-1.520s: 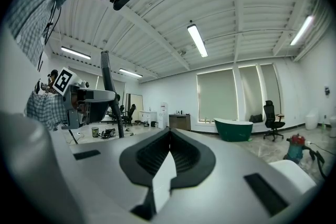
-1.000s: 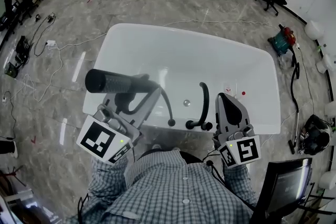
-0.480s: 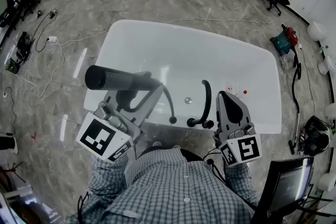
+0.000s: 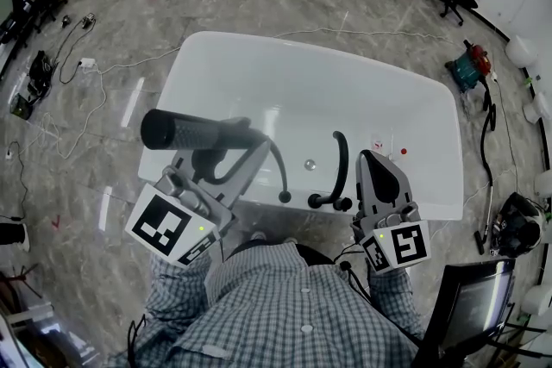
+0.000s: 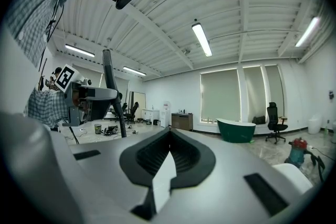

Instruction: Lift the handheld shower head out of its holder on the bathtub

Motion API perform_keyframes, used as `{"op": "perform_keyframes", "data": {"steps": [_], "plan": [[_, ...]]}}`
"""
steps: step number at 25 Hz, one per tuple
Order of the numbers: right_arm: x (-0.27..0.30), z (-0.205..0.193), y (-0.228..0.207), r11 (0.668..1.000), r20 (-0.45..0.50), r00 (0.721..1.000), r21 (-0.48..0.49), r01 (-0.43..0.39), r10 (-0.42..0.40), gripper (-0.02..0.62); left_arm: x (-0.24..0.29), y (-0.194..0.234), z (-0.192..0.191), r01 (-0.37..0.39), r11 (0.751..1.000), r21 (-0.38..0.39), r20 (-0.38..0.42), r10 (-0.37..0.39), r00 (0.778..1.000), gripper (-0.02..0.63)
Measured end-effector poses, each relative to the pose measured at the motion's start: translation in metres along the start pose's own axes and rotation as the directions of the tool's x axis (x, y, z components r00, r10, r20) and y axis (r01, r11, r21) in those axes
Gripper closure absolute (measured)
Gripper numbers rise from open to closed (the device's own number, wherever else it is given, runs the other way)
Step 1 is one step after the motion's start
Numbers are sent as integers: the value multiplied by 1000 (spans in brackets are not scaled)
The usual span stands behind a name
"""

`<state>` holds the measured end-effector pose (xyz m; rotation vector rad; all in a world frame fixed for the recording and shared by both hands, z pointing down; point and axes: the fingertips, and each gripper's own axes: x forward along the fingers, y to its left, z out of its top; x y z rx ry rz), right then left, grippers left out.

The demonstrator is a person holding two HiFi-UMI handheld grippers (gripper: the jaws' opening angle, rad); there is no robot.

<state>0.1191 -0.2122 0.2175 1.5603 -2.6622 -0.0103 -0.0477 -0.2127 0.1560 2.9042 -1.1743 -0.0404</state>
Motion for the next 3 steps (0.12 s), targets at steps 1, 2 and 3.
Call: {"op": "perform_keyframes", "data": {"steps": [1, 2, 3], "plan": [[0, 0, 0, 1000, -1, 1000, 1, -1, 1, 580, 0, 0, 0, 0, 1000, -1, -1, 0, 1000, 466], [0, 0, 1, 1000, -2, 1000, 3, -1, 1, 581, 0, -1, 0, 0, 1000, -3, -2, 0, 1000, 466], [-1, 0, 1, 1000, -4, 1000, 4, -2, 2, 580, -1, -1, 0, 0, 1000, -5, -4, 0, 1000, 466]]}}
